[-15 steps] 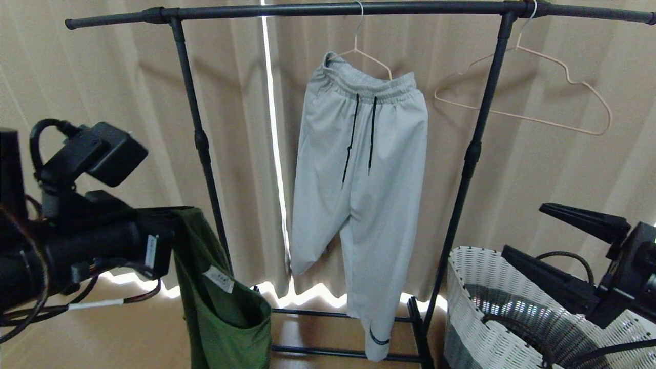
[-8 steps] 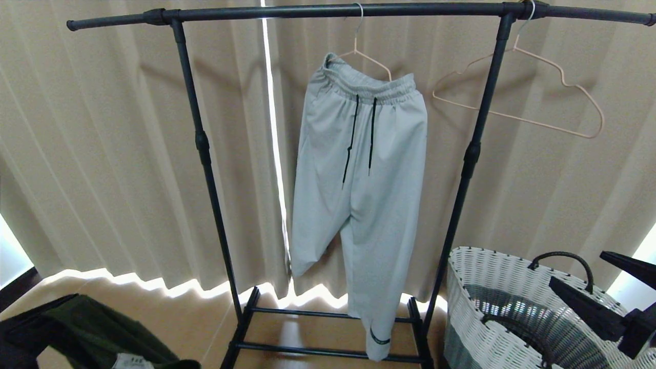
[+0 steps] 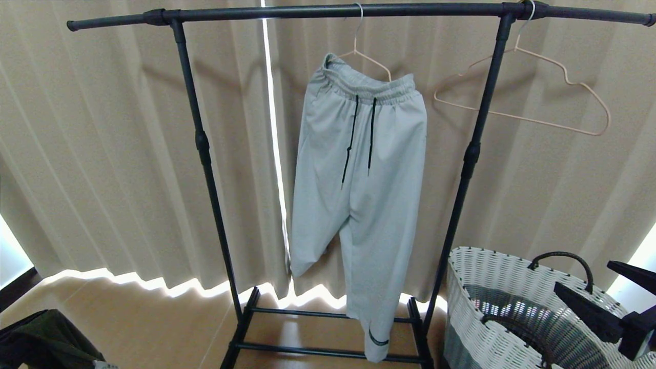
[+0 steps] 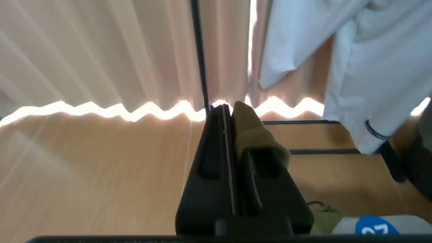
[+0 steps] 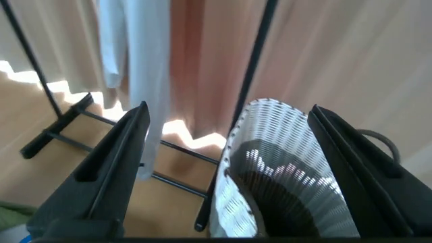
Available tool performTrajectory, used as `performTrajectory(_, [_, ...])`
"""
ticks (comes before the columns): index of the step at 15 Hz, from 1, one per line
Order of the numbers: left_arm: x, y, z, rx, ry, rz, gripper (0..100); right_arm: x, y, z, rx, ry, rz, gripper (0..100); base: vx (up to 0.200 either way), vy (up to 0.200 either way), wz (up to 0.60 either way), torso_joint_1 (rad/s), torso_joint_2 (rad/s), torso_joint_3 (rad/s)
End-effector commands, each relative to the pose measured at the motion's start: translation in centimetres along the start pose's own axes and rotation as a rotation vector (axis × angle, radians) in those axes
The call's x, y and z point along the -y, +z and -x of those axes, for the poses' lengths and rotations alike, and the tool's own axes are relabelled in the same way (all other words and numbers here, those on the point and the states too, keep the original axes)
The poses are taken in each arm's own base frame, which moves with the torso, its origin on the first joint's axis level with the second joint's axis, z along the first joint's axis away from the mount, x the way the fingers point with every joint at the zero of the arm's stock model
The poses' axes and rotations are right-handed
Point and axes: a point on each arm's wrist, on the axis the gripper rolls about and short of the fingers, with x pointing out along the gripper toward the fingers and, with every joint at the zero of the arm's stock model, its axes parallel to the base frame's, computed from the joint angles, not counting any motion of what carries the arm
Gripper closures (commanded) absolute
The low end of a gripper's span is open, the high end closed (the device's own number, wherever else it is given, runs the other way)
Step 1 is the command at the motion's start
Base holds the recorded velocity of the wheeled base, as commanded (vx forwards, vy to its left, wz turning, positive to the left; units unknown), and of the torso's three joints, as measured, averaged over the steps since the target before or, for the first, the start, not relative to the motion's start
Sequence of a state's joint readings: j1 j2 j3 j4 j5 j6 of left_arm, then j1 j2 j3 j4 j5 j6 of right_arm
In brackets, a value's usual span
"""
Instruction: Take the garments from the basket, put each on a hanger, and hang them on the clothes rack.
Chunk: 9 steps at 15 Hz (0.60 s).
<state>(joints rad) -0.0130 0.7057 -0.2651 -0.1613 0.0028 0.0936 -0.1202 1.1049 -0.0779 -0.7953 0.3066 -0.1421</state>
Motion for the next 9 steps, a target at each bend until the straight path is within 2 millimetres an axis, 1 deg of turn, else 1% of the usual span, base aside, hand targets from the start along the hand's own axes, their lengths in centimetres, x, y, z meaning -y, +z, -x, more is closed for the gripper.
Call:
performTrajectory(1, [-0.05,0.02,-0.28,-0.016,0.005,0.005,100,0.61,-0.32,-0.26,-0.029,-0.038,0.013,0,0.000,0.000,0.00,0.000,0.00,0.000])
performTrajectory(3, [-0.01,0.00,-0.26,-0.013,-0.013,0.016,100,0.99,-0.67,-0.21,-0.050,-0.069,0.045,0,0.000,0.000,0.00,0.000,0.00,0.000])
performTrajectory(5, [0.00,-0.09,-0.25,-0.014,-0.014,0.016,100,1.45,-0.67,0.08,-0.051,-0.139,0.055,0,0.000,0.000,0.00,0.000,0.00,0.000])
performTrajectory(9, [0.00,-0.08,-0.22,-0.012,-0.014,0.016,100,1.47,-0.67,0.18,-0.049,-0.160,0.056,0,0.000,0.000,0.00,0.000,0.00,0.000])
